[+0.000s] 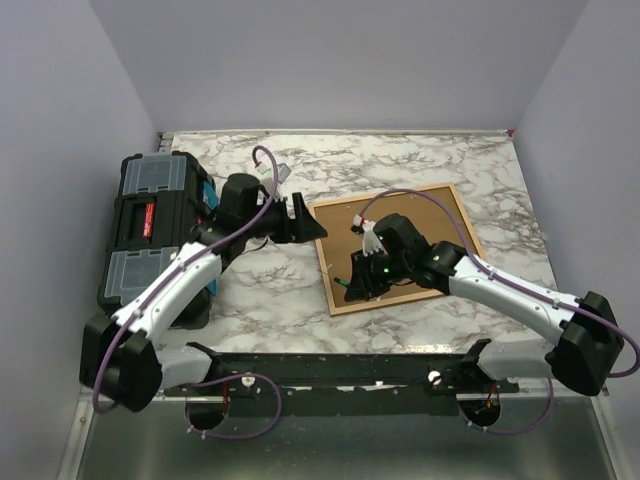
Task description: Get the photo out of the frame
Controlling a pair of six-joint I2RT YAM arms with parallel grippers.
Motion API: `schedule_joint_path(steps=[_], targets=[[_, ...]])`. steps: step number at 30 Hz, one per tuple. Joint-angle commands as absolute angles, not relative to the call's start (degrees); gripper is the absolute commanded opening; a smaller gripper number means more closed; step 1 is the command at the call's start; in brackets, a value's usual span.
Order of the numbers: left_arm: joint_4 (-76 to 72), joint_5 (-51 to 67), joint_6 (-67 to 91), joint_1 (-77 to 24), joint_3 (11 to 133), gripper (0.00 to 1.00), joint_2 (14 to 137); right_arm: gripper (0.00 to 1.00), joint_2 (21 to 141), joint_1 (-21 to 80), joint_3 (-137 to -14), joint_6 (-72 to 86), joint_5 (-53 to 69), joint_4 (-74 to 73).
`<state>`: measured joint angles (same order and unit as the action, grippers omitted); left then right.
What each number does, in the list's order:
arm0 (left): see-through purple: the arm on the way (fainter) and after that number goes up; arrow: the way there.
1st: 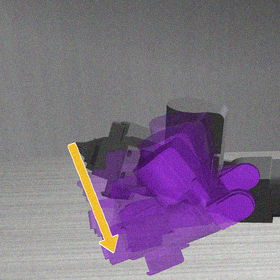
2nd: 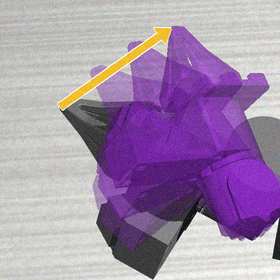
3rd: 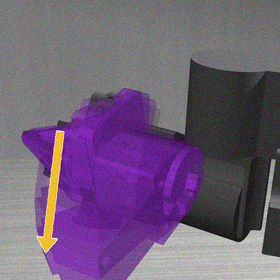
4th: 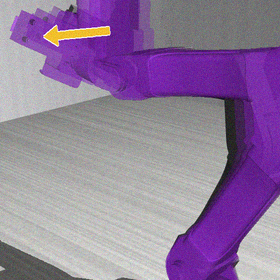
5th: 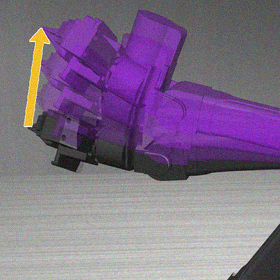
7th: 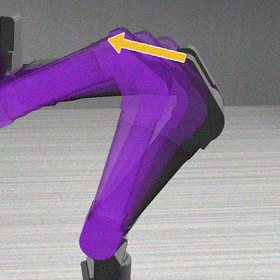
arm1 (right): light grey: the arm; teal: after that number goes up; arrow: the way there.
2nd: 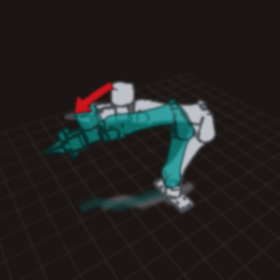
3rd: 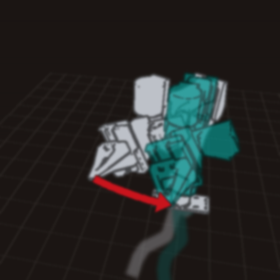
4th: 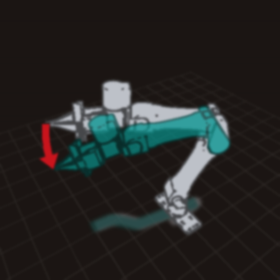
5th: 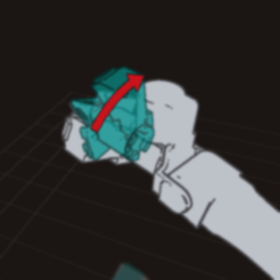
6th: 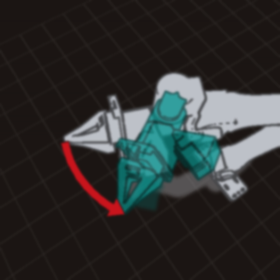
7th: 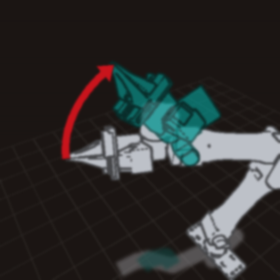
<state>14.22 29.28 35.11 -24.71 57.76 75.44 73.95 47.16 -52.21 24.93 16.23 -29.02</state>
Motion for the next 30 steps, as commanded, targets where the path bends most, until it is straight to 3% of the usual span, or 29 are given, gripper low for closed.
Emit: schedule_joint_path(steps=[1, 6, 11, 21, 23, 28, 30], targets=[[8.9, 45.8, 32.2, -24.5, 47.5, 0.75, 65.1, 0.00, 70.9, 46.9, -50.5, 21.6, 35.8, -21.2], [18.2, 52.1, 23.4, -27.0, 46.4, 0.79, 57.0, 0.00, 71.9, 46.8, -49.9, 20.5, 47.0, -16.3], [31.4, 54.0, 12.5, -33.7, 50.5, 0.79, 58.7, 0.00, 74.6, 46.8, -51.5, 17.8, 60.1, -12.3], [28.3, 62.1, 10.4, -38.9, 46.8, 0.73, 56.4, 0.00, 77.6, 46.8, -55.5, 11.7, 66.8, -18.1], [28.0, 62.4, 10.3, -39.9, 46.6, 0.65, 56.4, 0.00, 77.6, 46.8, -55.7, 10.7, 67.2, -19.6], [27.7, 62.5, 10.2, -40.3, 46.6, 0.33, 56.8, 0.01, 78.6, 46.8, -57.8, 6.1, 68.4, -25.9], [27.4, 64.0, 10.3, -40.4, 46.9, 0.12, 57.0, 0.01, 79.0, 46.8, -58.3, 6.1, 67.3, -26.2]])
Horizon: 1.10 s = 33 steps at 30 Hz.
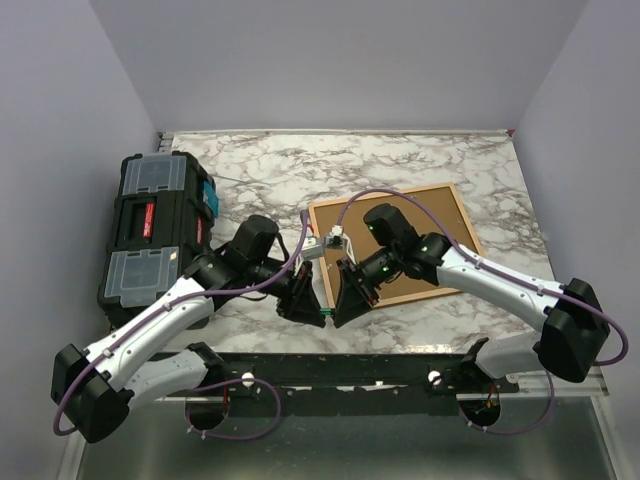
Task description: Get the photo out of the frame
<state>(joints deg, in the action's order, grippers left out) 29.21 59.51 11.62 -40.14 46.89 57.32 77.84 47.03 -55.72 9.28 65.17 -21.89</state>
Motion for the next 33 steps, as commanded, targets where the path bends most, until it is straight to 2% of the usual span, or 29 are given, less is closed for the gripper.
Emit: schedule_joint_path(steps=[1, 3, 5, 7, 9, 11, 15, 20, 24, 28, 33], targets=[[27.5, 63.9, 10.3, -40.5, 47.1, 0.00, 56.8, 0.01, 79.0, 46.8, -58.6, 6.4, 65.7, -26.2], [26.6, 63.0, 11.2, -40.5, 46.9, 0.00, 55.8, 0.05, 78.5, 46.7, -58.8, 8.3, 62.1, -24.6], [25.1, 60.4, 12.8, -40.5, 46.4, 0.00, 54.4, 0.26, 77.4, 46.8, -58.0, 11.8, 57.7, -21.8], [23.5, 57.3, 14.7, -40.4, 45.7, 0.00, 53.1, 0.41, 75.3, 46.8, -56.6, 15.9, 53.4, -18.0], [22.5, 53.6, 16.7, -40.4, 45.3, 0.00, 52.0, 0.63, 72.8, 46.7, -55.1, 20.4, 47.7, -14.9], [20.8, 49.5, 19.5, -40.4, 44.8, 0.00, 50.8, 0.78, 69.8, 46.6, -53.1, 25.5, 41.5, -11.5], [20.2, 42.7, 23.1, -40.3, 45.2, 0.00, 50.8, 0.94, 63.3, 46.0, -47.3, 38.0, 30.9, -3.6], [15.1, 40.4, 29.5, -39.5, 44.4, 0.00, 50.5, 0.96, 56.4, 46.0, -33.7, 58.6, 25.7, 23.3], [8.9, 40.9, 34.4, -39.2, 42.9, 0.00, 50.3, 0.94, 55.4, 46.0, -29.2, 64.6, 21.7, 30.7], [4.7, 42.8, 37.4, -39.1, 41.7, 0.00, 51.4, 0.77, 55.7, 46.1, -26.7, 68.4, 18.3, 37.3], [2.2, 43.1, 39.2, -39.0, 40.7, 0.00, 51.9, 0.66, 57.2, 46.2, -27.4, 68.7, 18.9, 38.0]])
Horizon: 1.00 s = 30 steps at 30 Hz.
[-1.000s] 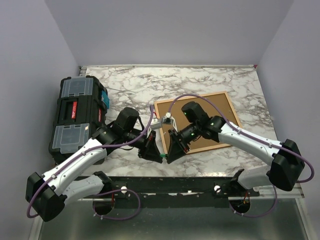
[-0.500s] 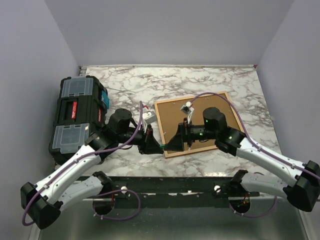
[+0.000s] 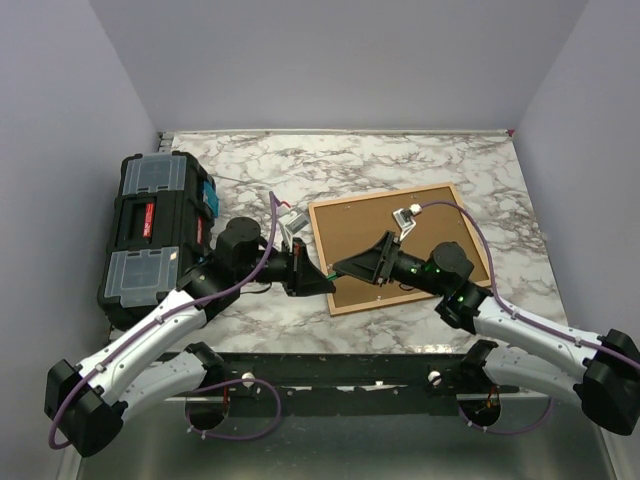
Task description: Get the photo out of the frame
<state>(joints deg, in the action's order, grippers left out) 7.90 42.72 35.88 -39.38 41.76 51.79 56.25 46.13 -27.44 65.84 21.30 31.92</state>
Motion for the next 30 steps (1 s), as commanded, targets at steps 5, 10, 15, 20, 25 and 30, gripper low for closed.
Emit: schedule_joint_path(steps=[5, 10, 15, 20, 25, 30], targets=[[2.0, 43.3, 39.5, -38.6, 41.0, 0.00, 52.2, 0.58, 57.2, 46.2, -27.1, 68.2, 21.0, 39.4], [0.5, 45.7, 40.3, -38.2, 41.1, 0.00, 52.8, 0.50, 57.2, 46.2, -26.8, 67.2, 22.0, 39.4], [0.3, 46.4, 40.7, -38.1, 40.7, 0.00, 52.6, 0.35, 59.0, 46.2, -27.2, 67.3, 23.6, 41.0], [4.0, 45.0, 40.2, -37.1, 42.3, 0.21, 53.2, 0.00, 59.5, 46.2, -26.7, 67.1, 22.4, 41.6], [10.1, 37.0, 39.6, -32.8, 42.1, 0.73, 49.4, 0.00, 54.5, 46.2, -29.1, 60.4, 9.5, 23.3], [22.0, 25.8, 38.1, -27.1, 43.6, 0.85, 47.3, 0.00, 56.7, 46.2, -36.1, 51.0, 0.3, 7.7]])
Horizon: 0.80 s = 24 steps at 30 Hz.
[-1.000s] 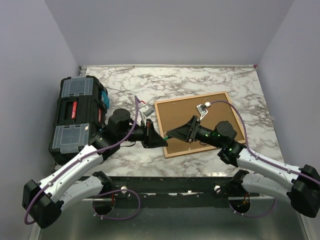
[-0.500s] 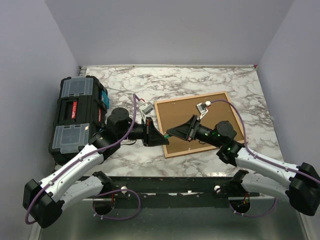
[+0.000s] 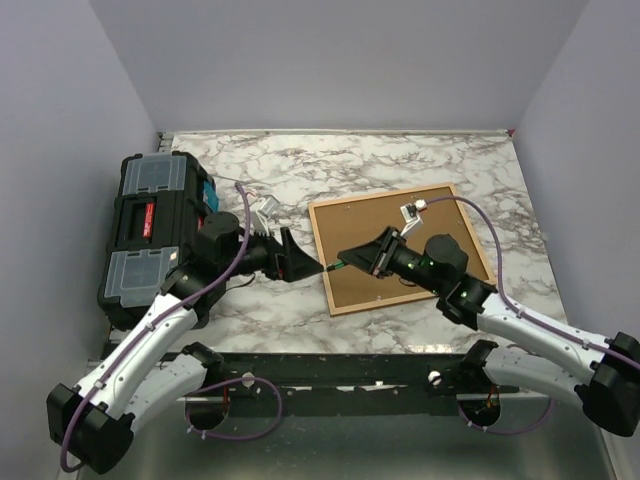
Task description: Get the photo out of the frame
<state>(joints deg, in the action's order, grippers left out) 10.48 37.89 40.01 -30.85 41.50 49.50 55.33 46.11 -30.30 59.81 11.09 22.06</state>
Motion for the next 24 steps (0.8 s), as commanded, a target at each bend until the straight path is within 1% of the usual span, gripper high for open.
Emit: schedule_joint_path(steps=[1, 7, 11, 15, 20, 24], targets=[[24.1, 24.0, 37.5, -26.5, 44.0, 0.85, 47.3, 0.00, 58.0, 46.1, -37.4, 49.3, -2.0, 6.0], [29.7, 17.6, 33.6, -25.5, 46.6, 0.85, 48.4, 0.00, 68.6, 46.2, -44.7, 40.0, -12.6, -2.4], [28.7, 16.5, 32.1, -25.3, 47.2, 0.85, 48.9, 0.00, 74.5, 46.1, -47.4, 37.3, -15.4, -1.0], [26.4, 19.1, 32.8, -25.3, 47.0, 0.85, 51.5, 0.00, 79.1, 46.1, -50.0, 36.5, -18.1, -1.7], [18.7, 27.0, 38.6, -25.3, 43.1, 0.85, 56.1, 0.00, 81.9, 46.2, -51.2, 36.6, -20.4, -2.0], [13.4, 29.8, 42.0, -25.4, 39.8, 0.85, 57.4, 0.00, 82.5, 46.2, -50.8, 35.2, -17.7, -0.6]])
